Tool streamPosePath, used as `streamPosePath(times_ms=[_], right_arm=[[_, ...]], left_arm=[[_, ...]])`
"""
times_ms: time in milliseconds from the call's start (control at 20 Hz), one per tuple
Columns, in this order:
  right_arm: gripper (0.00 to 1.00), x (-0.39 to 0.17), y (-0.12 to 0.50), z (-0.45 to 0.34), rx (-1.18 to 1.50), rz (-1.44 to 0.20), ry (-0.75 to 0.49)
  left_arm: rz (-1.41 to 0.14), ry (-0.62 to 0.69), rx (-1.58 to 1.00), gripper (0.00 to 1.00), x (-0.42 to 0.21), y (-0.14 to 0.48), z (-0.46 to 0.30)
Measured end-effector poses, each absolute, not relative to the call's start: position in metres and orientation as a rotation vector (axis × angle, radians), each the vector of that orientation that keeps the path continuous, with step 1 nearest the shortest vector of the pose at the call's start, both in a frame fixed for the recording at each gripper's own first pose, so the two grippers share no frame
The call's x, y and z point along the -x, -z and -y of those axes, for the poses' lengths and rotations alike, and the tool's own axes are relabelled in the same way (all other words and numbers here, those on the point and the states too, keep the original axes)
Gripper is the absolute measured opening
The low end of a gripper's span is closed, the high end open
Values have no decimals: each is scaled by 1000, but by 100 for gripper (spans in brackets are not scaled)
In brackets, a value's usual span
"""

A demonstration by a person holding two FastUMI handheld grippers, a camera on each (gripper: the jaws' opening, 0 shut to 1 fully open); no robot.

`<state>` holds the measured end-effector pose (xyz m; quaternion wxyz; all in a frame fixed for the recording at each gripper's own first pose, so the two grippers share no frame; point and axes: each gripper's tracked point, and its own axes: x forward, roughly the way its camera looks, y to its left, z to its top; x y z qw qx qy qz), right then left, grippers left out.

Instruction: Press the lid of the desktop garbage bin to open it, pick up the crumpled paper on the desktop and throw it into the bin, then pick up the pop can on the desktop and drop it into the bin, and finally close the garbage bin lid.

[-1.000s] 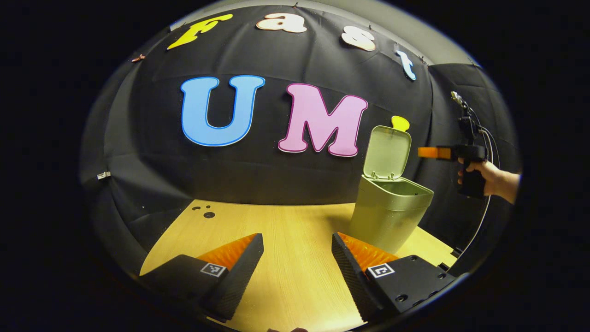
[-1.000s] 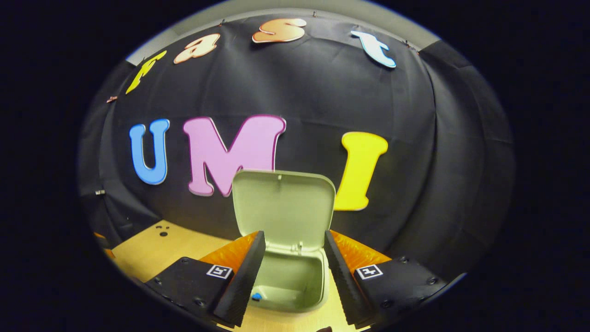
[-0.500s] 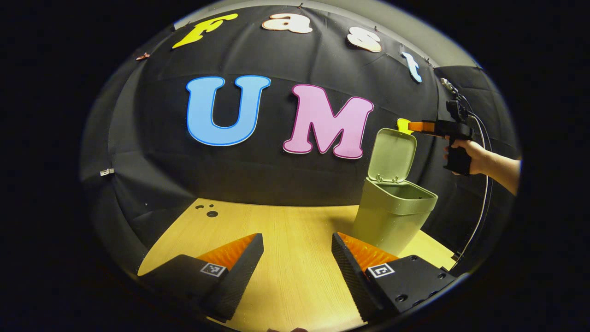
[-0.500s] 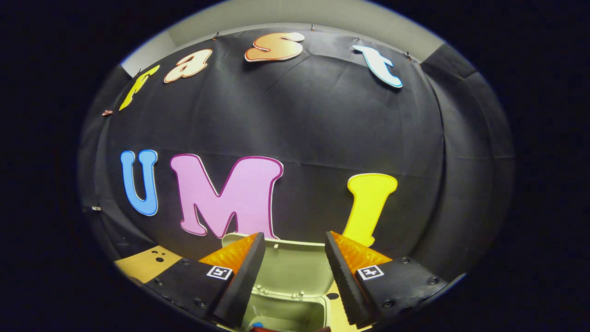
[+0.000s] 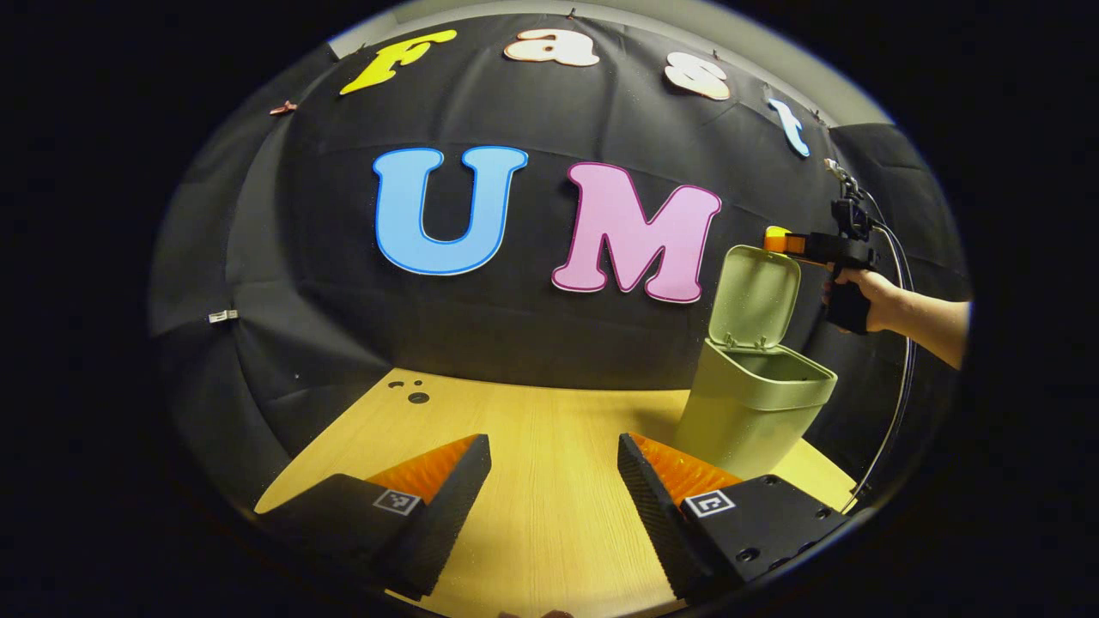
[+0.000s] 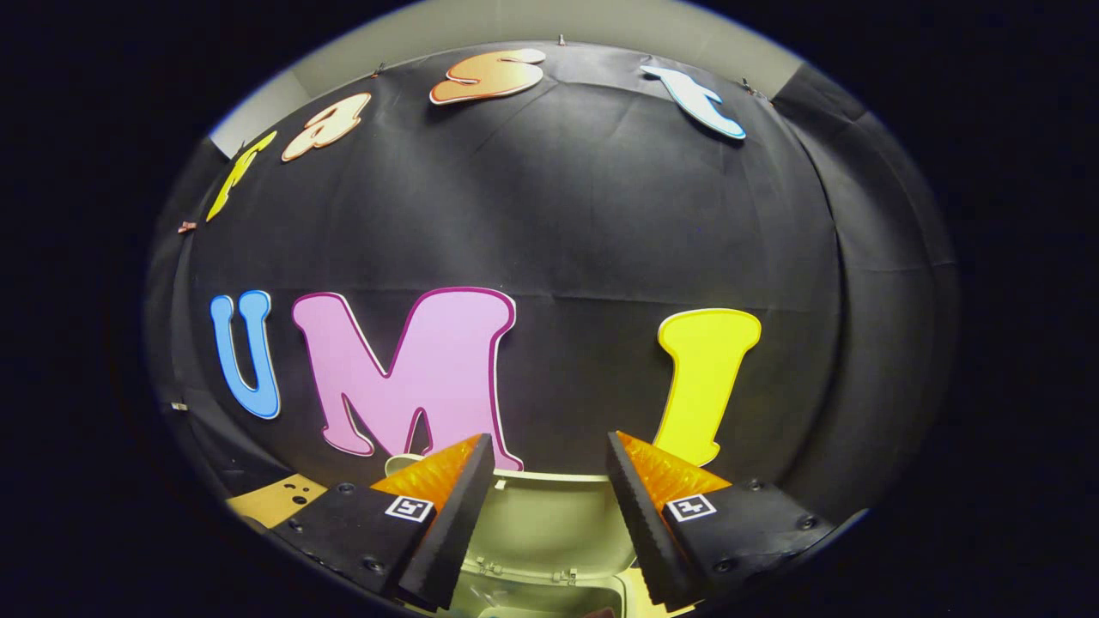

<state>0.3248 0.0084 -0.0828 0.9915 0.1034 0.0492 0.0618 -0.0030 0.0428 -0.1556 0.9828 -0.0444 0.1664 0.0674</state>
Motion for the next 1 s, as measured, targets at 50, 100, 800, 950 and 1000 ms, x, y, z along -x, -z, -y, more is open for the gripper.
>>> streamPosePath(times_ms=[50,100,800,950,1000], right_arm=[[83,-324,84,-9,-210,-102,-128],[83,-322,84,-9,-206,-103,-131],[82,-241,90,-18,-156,-174,-166],[82,-222,101,-24,-137,-206,-175],[82,-216,106,-26,-132,-217,-179]], left_arm=[[-336,-139,91,96,4,156,-42],[-339,-140,90,96,4,157,-42],[-339,-34,63,96,12,153,-35],[-336,-17,61,96,17,153,-34],[-337,-13,60,95,18,152,-33]])
